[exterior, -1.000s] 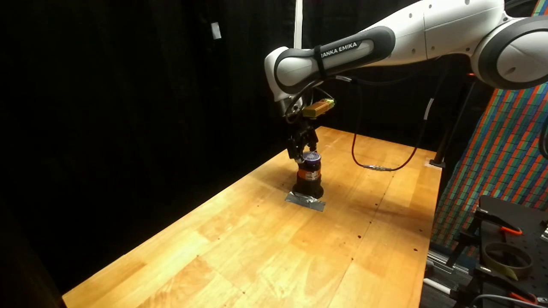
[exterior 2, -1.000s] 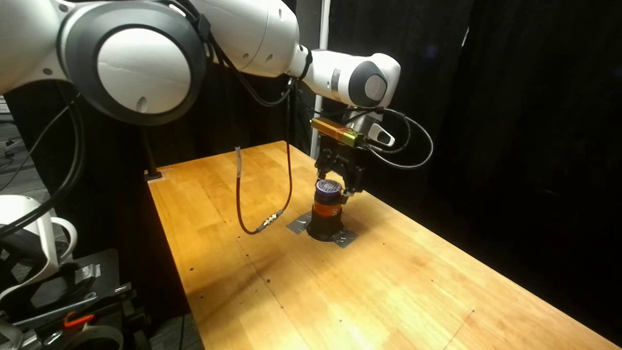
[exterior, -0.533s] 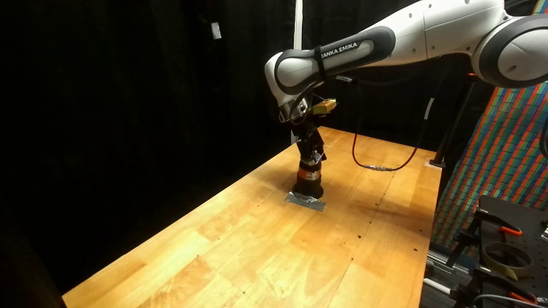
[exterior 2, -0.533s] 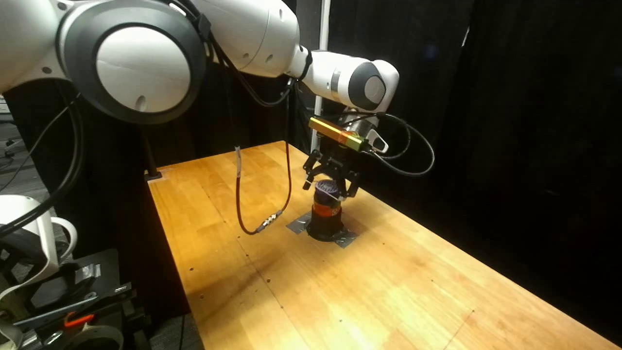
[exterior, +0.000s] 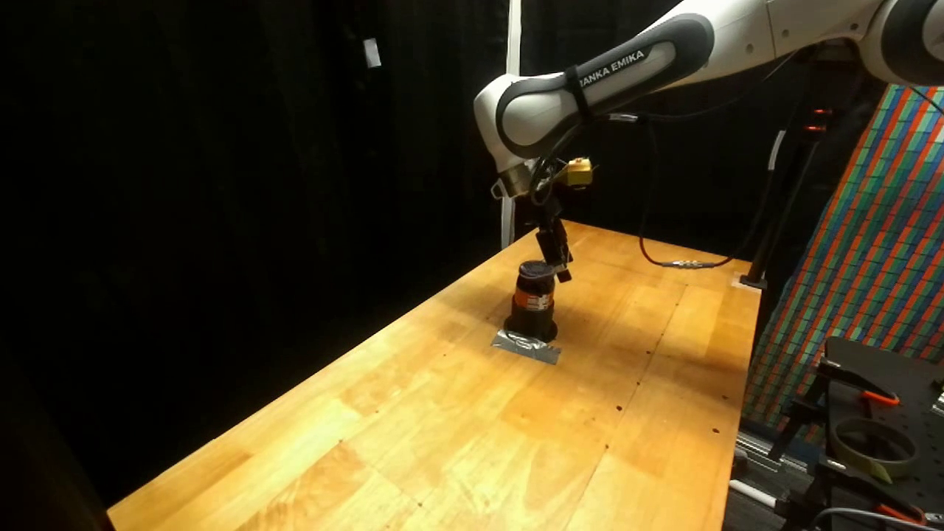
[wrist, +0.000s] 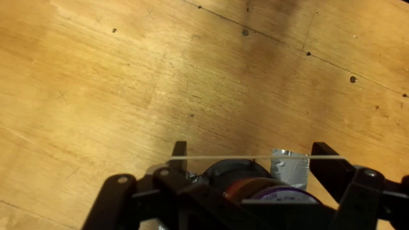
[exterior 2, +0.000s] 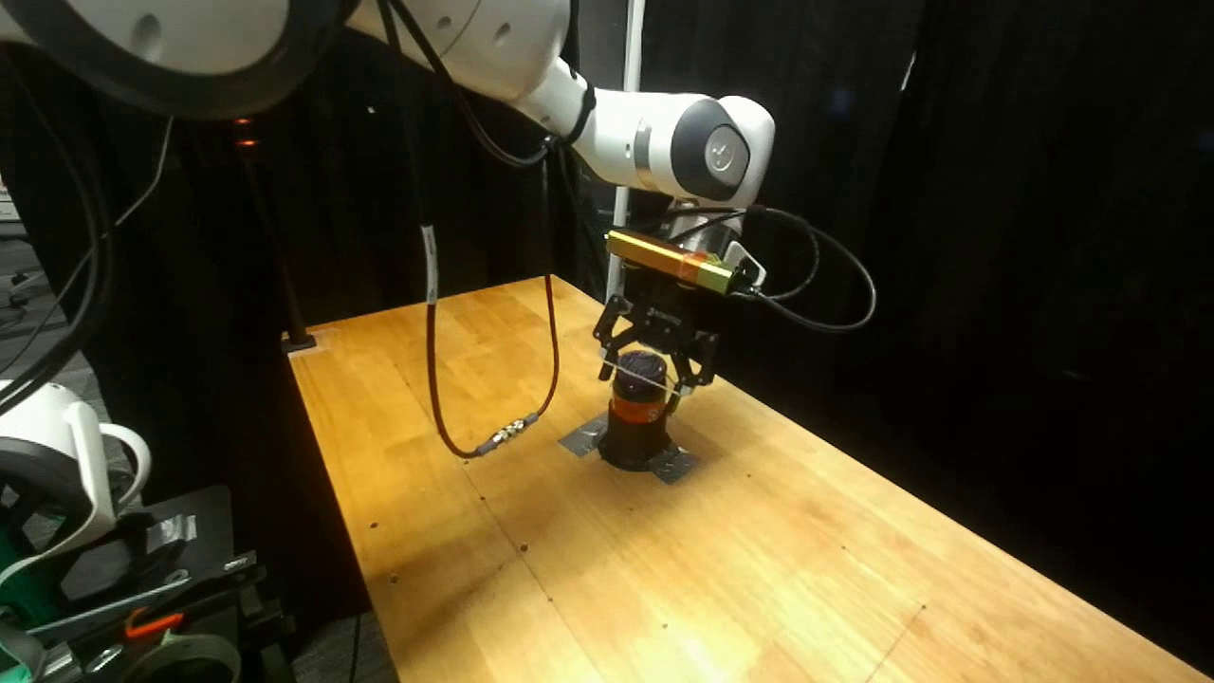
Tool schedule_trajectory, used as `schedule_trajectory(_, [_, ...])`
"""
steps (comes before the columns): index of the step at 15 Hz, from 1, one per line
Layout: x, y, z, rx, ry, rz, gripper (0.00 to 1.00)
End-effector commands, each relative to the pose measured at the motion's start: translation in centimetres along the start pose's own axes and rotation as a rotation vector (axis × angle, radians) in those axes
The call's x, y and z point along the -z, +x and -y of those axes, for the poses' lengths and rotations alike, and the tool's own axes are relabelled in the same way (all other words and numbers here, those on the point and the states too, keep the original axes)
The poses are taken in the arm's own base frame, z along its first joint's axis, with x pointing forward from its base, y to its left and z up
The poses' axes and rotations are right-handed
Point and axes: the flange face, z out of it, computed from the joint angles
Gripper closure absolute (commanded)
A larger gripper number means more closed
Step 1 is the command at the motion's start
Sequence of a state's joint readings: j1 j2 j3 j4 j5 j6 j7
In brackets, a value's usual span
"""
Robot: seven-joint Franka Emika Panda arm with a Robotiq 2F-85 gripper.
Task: Put the elastic around the bottle
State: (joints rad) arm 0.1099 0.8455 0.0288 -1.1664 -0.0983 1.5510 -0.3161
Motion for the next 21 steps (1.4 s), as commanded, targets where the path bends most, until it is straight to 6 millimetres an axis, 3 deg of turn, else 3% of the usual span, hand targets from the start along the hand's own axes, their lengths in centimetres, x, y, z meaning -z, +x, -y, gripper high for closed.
schedule_trajectory(1, [-0.5,-2.7,0.8,0.069,-0.063,-0.029,0.0])
schedule_trajectory(7, [-3.1,-3.7,2.1,0.11,-0.176,-0.196,0.0])
schedule_trajectory(11, [-4.3,-5.4,2.8,0.12,-0.224,-0.348,0.0])
schedule_trajectory(20, [-8.5,-13.9,5.3,0.192,-0.242,-0.482,0.0])
schedule_trajectory(21, [-8.8,-14.7,5.4,0.193,-0.257,-0.527,0.25])
